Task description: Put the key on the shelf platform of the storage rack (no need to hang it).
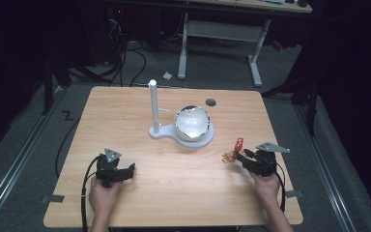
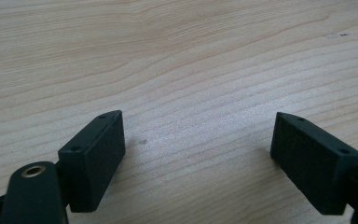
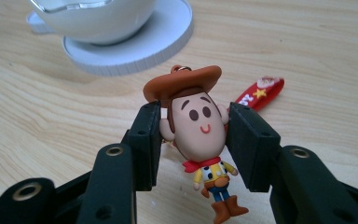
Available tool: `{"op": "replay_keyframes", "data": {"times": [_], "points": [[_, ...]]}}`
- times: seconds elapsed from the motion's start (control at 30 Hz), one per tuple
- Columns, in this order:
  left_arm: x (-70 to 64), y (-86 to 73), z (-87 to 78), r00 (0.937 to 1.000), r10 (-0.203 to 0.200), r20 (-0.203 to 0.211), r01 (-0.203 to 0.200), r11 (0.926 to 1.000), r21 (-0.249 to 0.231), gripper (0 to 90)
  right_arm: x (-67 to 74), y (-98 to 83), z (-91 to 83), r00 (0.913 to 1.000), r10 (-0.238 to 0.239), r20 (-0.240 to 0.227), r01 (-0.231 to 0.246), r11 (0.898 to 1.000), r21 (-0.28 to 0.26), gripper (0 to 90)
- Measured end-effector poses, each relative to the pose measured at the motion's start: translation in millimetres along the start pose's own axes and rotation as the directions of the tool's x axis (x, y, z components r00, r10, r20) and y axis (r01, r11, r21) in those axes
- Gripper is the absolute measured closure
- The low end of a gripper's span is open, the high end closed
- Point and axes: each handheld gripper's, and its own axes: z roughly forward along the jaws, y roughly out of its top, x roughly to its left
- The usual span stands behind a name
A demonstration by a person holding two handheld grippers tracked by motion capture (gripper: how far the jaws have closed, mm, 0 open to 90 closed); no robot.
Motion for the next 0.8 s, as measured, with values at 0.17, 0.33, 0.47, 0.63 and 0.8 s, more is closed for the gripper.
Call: {"op": "replay_keyframes", "data": {"times": [0.17, 0.33, 0.47, 0.63, 0.8], "points": [[-0.1, -0.2, 0.0, 1.0000, 0.001, 0.001, -0.001, 1.0000, 0.002, 18.1, -2.7, 8.8, -8.2, 0.9998, 0.015, -0.012, -0.015, 0.999, -0.030, 56.2], [-0.1, -0.2, 0.0, 1.0000, -0.001, 0.000, 0.001, 1.0000, 0.001, 18.1, -6.3, 19.3, -19.3, 0.9994, 0.021, -0.028, -0.023, 0.997, -0.067, 56.2], [0.1, -0.1, 0.0, 1.0000, 0.002, 0.002, -0.002, 1.0000, 0.001, 18.1, -7.5, 24.4, -25.3, 0.9990, 0.032, -0.030, -0.035, 0.996, -0.080, 56.2], [0.1, -0.1, 0.0, 1.0000, 0.002, 0.002, -0.002, 1.0000, 0.002, 18.1, -6.2, 34.4, -39.5, 0.9990, 0.019, -0.040, -0.024, 0.993, -0.114, 56.2], [-0.1, -0.5, 0.1, 1.0000, 0.002, 0.001, -0.002, 1.0000, -0.002, 18.0, -4.4, 40.2, -46.2, 0.9998, -0.002, -0.022, -0.001, 0.991, -0.132, 56.1]]}}
